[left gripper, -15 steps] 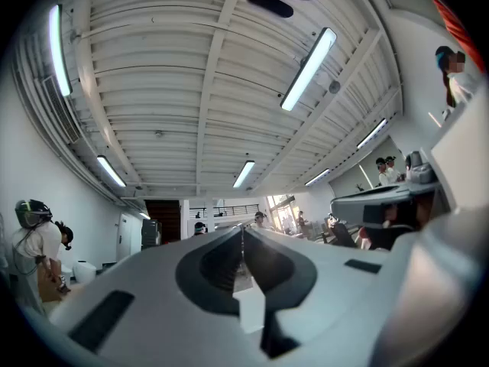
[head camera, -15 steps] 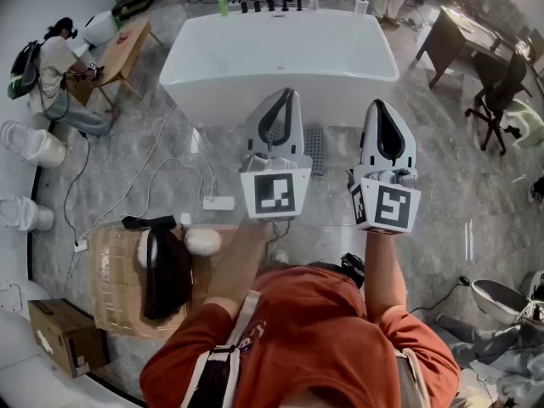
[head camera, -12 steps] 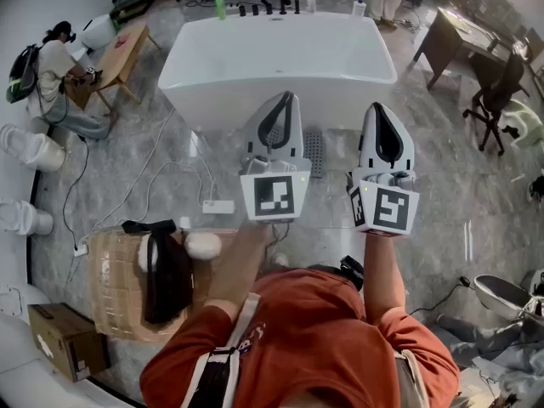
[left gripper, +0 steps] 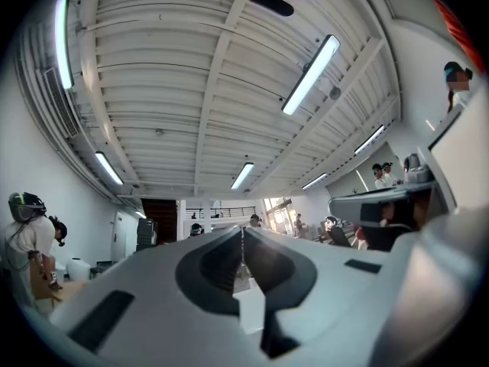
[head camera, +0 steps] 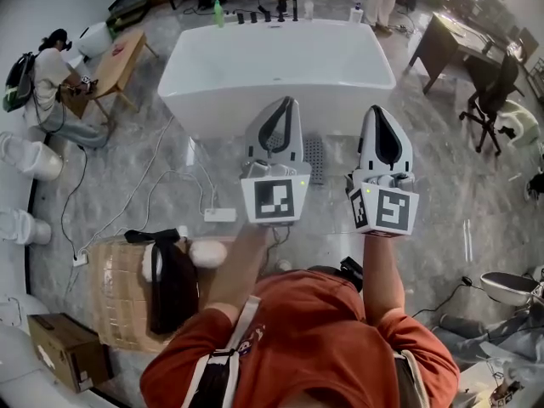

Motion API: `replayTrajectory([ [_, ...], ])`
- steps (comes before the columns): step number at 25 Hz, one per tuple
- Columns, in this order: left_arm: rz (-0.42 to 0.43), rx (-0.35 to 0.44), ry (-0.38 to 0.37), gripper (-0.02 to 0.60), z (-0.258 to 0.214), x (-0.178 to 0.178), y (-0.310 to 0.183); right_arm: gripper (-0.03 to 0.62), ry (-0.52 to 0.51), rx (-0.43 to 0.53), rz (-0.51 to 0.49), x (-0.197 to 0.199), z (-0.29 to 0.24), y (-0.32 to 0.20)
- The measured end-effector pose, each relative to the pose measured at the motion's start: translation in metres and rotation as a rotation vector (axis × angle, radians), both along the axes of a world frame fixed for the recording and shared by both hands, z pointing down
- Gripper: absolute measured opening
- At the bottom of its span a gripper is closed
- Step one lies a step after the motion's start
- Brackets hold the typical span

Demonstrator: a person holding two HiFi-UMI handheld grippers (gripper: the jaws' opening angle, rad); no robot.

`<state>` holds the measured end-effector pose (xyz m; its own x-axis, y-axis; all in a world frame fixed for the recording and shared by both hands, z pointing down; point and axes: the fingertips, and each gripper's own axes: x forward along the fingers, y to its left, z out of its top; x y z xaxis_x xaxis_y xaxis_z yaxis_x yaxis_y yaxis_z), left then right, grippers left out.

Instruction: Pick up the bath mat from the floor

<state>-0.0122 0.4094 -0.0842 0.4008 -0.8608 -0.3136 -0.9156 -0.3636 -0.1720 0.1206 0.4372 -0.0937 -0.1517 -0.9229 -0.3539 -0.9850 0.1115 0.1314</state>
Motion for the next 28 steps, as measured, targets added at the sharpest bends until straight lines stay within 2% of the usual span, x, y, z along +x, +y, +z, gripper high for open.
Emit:
replayTrajectory([
  [7,0.016,0.004,0.004,0.017,0.003,-0.021,-0.001,0.012,-0.008,0.001,0.020,-0.017,0.001,0.003],
  [17,0.018,-0.031,-0.001,0.017,0.017,-0.033,-0.014,0.012,-0.008,0.012,0.006,-0.029,0.005,-0.008],
  [28,0.004,-0.022,-0.031,0.017,0.019,-0.021,-0.079,0.012,-0.027,0.012,-0.001,-0.017,0.011,-0.078],
])
